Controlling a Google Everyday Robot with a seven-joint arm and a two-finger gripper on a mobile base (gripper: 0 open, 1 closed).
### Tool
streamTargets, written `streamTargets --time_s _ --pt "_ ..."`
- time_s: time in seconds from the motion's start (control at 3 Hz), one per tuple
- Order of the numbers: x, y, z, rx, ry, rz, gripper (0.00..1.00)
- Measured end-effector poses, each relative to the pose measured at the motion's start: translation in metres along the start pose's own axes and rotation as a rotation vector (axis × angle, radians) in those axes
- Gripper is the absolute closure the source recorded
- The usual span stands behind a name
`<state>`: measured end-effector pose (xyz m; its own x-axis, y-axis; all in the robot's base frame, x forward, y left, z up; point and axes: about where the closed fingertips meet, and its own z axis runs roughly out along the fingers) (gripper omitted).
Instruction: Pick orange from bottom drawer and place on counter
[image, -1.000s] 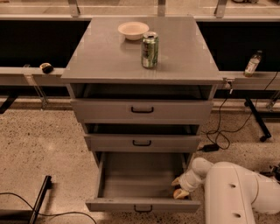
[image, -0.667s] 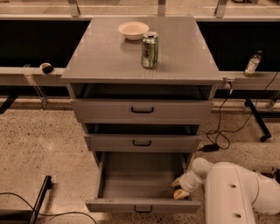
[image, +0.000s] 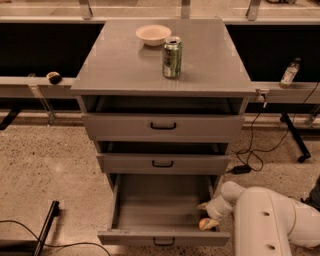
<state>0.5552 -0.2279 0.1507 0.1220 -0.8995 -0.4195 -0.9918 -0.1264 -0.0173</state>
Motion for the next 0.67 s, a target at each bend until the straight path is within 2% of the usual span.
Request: streamTargets --time_s 0.33,0.67 --pt "0.0030 -0.0010 0.0029 -0.003 -0.003 0.005 0.01" --pt "0.0026 -0.0059 0.0030 -0.003 -0.003 0.005 0.26"
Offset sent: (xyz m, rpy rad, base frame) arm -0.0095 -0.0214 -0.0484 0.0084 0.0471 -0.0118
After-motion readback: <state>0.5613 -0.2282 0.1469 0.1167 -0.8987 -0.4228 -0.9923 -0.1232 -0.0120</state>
